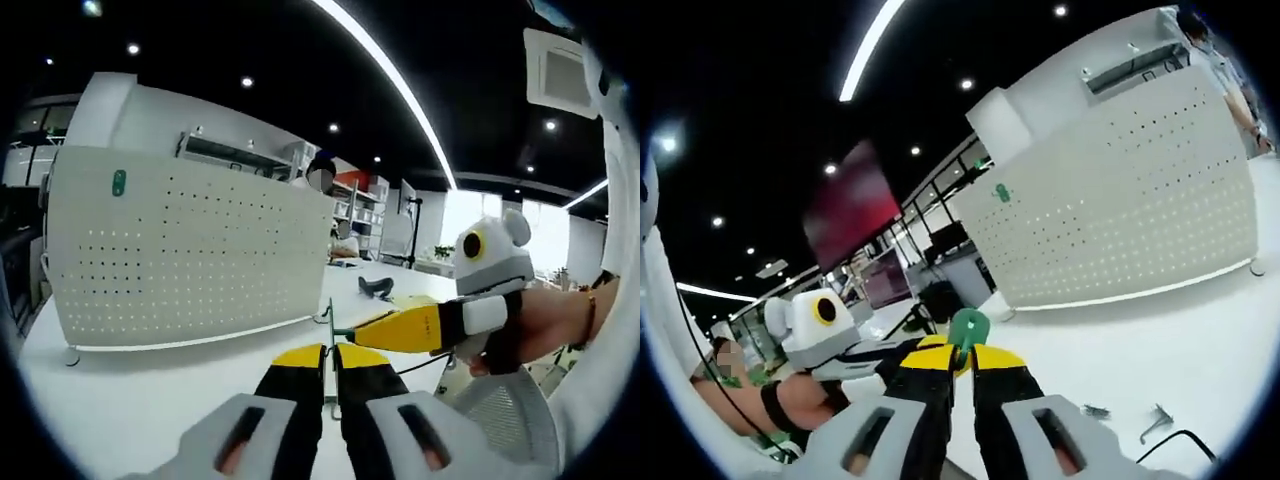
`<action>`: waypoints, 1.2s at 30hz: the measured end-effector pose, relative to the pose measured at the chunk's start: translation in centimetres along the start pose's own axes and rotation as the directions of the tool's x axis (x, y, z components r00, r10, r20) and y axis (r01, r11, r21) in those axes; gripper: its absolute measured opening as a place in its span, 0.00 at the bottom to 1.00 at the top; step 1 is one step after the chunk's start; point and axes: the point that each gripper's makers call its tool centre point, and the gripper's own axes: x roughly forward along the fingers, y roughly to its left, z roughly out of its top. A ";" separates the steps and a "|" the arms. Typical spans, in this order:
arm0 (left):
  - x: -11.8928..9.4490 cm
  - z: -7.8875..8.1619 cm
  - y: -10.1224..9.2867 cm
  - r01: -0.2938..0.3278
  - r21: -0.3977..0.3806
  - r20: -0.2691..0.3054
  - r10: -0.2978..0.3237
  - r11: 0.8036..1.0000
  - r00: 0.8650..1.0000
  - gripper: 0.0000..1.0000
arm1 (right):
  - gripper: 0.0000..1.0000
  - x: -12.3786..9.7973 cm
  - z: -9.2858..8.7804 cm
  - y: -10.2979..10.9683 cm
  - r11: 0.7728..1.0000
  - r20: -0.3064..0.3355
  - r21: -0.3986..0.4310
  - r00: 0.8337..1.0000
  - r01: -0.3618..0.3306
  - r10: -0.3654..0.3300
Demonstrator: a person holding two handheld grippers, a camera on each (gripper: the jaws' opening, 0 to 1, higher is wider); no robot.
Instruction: Insert the hook assembly into the mounting plate slot until the hook locks in place.
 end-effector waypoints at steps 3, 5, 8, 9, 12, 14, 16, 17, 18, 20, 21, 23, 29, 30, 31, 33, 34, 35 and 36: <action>-0.3 0.3 -0.1 -0.005 0.006 0.015 0.005 1.000 1.000 0.04 | 0.04 0.2 0.0 0.2 1.000 0.010 0.030 1.000 0.004 -0.004; -0.3 0.3 -0.3 -0.008 0.008 0.021 0.008 1.000 1.000 0.04 | 0.04 0.2 0.1 0.2 0.999 0.024 0.045 1.000 0.011 -0.012; -0.4 0.5 -0.2 -0.029 0.043 0.030 0.028 0.999 0.999 0.03 | 0.03 0.3 0.2 0.2 0.997 0.036 0.078 0.999 0.025 -0.028; -0.4 0.6 -0.3 -0.034 0.041 0.035 0.033 0.999 0.999 0.03 | 0.02 0.3 0.3 0.2 0.996 0.039 0.090 0.999 0.029 -0.033; -0.5 0.7 -0.2 -0.051 0.055 0.041 0.048 0.997 0.998 0.03 | 0.02 0.3 0.3 0.3 0.995 0.040 0.092 0.998 0.039 -0.043; -0.5 0.8 -0.2 -0.056 0.055 0.042 0.054 0.997 0.998 0.03 | 0.02 0.2 0.5 0.4 0.995 0.036 0.087 0.998 0.052 -0.055; -0.5 1.0 -0.3 -0.051 0.044 0.058 0.048 0.998 0.997 0.04 | 0.02 0.2 0.7 0.5 0.997 0.030 0.036 0.997 0.073 -0.075; -0.6 1.0 -0.3 -0.052 0.047 0.061 0.050 0.998 0.997 0.04 | 0.02 0.2 0.7 0.7 0.997 0.027 0.020 0.997 0.075 -0.076; -0.6 1.1 -0.3 -0.057 0.058 0.065 0.053 0.997 0.996 0.04 | 0.01 0.4 0.8 0.9 0.997 0.022 0.019 0.997 0.078 -0.079; -0.7 1.2 -0.1 -0.059 0.052 0.069 0.055 0.997 0.996 0.04 | 0.01 0.5 0.8 0.9 0.996 0.019 0.024 0.996 0.082 -0.082; -0.8 1.3 -0.1 -0.061 0.053 0.073 0.057 0.997 0.996 0.04 | 0.01 0.6 0.9 1.0 0.996 0.021 0.029 0.996 0.081 -0.081; -0.9 1.5 0.1 -0.065 0.061 0.079 0.061 0.996 0.995 0.05 | 0.01 0.7 1.0 1.1 0.997 0.020 0.020 0.997 0.080 -0.080; -1.1 1.9 0.8 -0.081 0.053 0.087 0.076 0.995 0.993 0.06 | 0.01 1.3 1.6 1.4 0.998 0.017 0.002 0.998 0.069 -0.069; -1.1 1.9 0.9 -0.084 0.053 0.085 0.079 0.995 0.993 0.06 | 0.01 1.5 1.9 1.5 0.998 0.024 -0.002 0.997 0.067 -0.067; -1.3 1.9 1.2 -0.097 0.056 0.084 0.092 0.994 0.992 0.07 | 0.01 1.6 2.1 1.5 0.998 0.024 -0.013 0.997 0.067 -0.067; -1.5 2.1 1.6 -0.111 0.068 0.092 0.104 0.991 0.990 0.10 | 0.01 2.0 2.3 1.5 0.996 0.017 -0.044 0.997 0.073 -0.072; -1.7 2.0 1.8 -0.112 0.065 0.088 0.106 0.992 0.990 0.13 | 0.01 2.1 2.5 1.5 0.996 0.022 -0.054 0.997 0.077 -0.076; -1.8 2.0 1.9 -0.113 0.064 0.085 0.107 0.992 0.991 0.13 | 0.01 2.3 2.7 1.5 0.996 0.023 -0.053 0.997 0.077 -0.076; -2.0 2.0 2.2 -0.117 0.069 0.083 0.112 0.991 0.990 0.13 | 0.01 2.4 2.9 1.5 0.996 0.027 -0.055 0.997 0.076 -0.074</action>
